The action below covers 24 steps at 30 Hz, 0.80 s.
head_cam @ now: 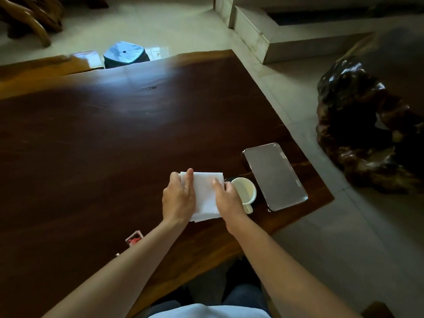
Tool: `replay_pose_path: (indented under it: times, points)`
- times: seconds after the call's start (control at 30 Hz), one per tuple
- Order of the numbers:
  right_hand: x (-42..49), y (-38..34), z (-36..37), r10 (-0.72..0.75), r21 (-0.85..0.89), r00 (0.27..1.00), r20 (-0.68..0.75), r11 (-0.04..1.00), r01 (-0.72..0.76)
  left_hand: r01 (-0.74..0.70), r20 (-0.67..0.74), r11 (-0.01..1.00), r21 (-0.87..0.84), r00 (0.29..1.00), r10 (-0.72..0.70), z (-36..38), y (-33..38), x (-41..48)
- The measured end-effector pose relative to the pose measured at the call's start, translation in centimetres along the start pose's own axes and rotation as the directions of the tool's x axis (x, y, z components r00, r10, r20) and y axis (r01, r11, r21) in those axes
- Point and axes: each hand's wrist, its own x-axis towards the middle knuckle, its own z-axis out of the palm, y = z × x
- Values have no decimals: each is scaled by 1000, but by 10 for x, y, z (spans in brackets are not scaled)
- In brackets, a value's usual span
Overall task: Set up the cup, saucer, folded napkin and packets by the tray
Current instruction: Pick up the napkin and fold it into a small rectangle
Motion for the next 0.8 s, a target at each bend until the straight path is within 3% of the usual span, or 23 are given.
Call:
replay_pose_path:
  times: [0.13, 0.3, 0.47, 0.67, 0.8]
  points:
    - [33, -4, -46, -236, -206, 955, -179, 958, 198, -47, -57, 999, 25, 997, 48, 57, 33, 5]
    - [85, 1, -129, -322, -304, 919, -228, 920, 247, -26, -89, 1000, -5, 996, 25, 139, 77, 18]
    - [145, 5, -205, -401, -322, 896, -189, 888, 329, 38, -154, 999, -18, 987, -41, 224, 107, 33]
    - [201, 12, -259, -382, -345, 916, -124, 882, 321, 200, -165, 978, -57, 964, -207, 300, 114, 53]
    - [239, 15, -281, -283, -384, 959, -36, 890, 248, 352, -65, 925, -143, 929, -363, 335, 101, 72]
